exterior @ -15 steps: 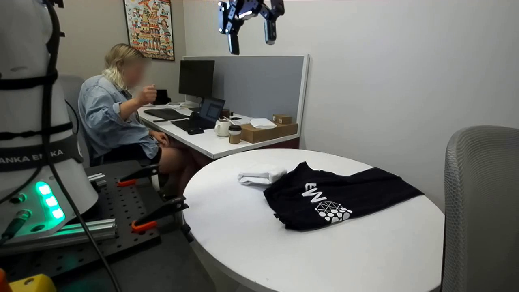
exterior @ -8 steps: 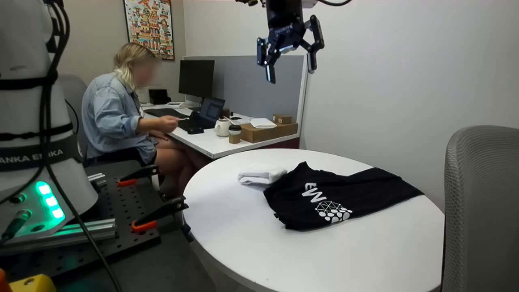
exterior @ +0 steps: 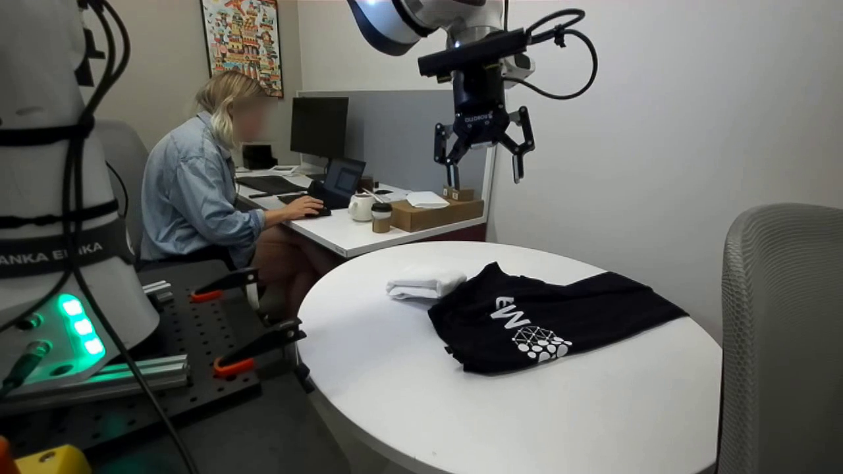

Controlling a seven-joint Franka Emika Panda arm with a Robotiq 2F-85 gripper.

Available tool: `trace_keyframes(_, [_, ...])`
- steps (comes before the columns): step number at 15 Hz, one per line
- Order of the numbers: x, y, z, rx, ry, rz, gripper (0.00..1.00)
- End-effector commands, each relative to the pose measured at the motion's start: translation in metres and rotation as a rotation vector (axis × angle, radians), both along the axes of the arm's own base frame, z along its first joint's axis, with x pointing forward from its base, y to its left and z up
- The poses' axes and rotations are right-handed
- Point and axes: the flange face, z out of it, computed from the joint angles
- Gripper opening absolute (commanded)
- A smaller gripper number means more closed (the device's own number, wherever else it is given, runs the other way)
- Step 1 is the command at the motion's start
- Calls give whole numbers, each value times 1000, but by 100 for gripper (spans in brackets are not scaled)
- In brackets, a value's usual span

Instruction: Move the black shirt from the table to the back of the chair

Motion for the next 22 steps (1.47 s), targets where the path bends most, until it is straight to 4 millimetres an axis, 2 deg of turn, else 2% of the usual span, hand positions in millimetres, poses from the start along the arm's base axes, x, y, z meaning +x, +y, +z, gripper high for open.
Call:
trace_keyframes(1, [20,10,-32,-6,24,102,100])
trace_keyframes(5, [29,31,-80,-33,68,197,100])
trace_keyframes(8, [38,37,-116,-62,120,264,100])
trace_keyframes(11, [51,31,-147,-66,157,295,100])
trace_keyframes(16, [74,14,-185,-35,191,288,100])
trace_keyframes(22, [78,10,-236,49,267,281,100])
